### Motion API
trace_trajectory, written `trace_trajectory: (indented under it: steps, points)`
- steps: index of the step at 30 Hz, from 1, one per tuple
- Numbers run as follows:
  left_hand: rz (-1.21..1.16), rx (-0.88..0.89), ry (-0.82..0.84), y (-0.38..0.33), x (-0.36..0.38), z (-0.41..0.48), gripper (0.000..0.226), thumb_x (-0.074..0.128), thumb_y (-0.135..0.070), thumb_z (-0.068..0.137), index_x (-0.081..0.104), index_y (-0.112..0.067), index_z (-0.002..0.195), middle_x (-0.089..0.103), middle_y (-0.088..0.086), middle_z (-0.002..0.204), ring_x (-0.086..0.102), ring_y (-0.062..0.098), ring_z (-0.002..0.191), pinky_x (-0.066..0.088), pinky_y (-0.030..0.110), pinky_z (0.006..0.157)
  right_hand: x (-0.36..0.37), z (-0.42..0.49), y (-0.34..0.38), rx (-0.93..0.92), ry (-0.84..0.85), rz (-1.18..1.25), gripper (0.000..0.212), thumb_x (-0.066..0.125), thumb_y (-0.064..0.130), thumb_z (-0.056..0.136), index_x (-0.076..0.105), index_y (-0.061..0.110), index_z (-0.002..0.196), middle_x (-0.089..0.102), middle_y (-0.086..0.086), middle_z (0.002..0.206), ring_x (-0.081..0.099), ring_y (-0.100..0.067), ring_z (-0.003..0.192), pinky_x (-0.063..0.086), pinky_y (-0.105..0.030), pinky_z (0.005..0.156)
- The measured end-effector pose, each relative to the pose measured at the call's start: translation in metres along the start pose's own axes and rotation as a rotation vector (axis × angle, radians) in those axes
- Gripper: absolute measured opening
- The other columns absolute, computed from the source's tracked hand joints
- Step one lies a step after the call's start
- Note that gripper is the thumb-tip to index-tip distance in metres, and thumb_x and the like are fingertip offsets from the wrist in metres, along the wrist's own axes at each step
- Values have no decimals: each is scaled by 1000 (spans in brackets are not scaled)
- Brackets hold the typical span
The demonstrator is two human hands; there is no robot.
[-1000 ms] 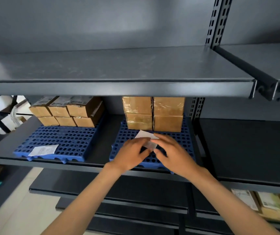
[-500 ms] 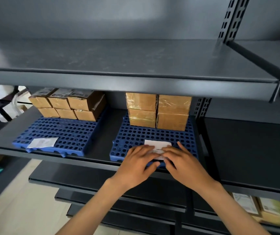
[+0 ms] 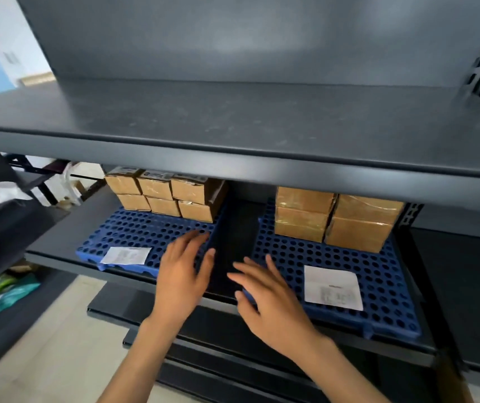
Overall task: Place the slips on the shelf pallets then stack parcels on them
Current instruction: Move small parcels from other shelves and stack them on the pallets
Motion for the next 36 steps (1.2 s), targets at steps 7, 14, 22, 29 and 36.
trace_trajectory:
  steps: [7,14,22,29,36]
  points:
    - [351,-264,73,119,-39,-19,44,58,-46,93,64,-17,126,60,15,128,52,40,122,32,69,103,75,86,57,-61,79,9,38,43,33,100,52,24,136,40,7,151,23,-4,143,-4,-34,121]
    - [287,-36,308,158,-49,-13,55,30,-53,92,49,-29,138,45,2,141,37,25,136,20,62,113,132,137,89,-14,20,-2,35,42,36,100,52,30,133,35,12,152,-16,27,128,-15,-19,112]
    - [-183,-93,-31,222,-105,103,68,69,-44,86,42,-17,142,42,14,137,35,28,128,34,44,108,85,172,67,323,-551,177,33,63,14,88,61,24,120,55,7,128,46,-9,127,38,-30,108]
    - [199,175,304,226,-74,198,81,64,-68,78,43,-23,141,34,9,155,17,34,146,6,59,118,50,235,42,422,-178,-545,63,63,41,86,40,17,139,45,-15,142,34,-37,132,25,-48,110]
    - [365,287,340,205,-44,198,83,53,-78,74,38,-35,143,35,-2,155,23,31,143,21,54,108,73,259,25,426,149,-523,86,63,52,81,11,38,147,26,-5,157,28,-33,140,31,-45,109]
Point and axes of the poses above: each hand's wrist, its own z-axis towards the middle knuckle, its own x-axis out of the palm, y = z × x, the point moved 4 cm from there along z, towards the middle knuckle
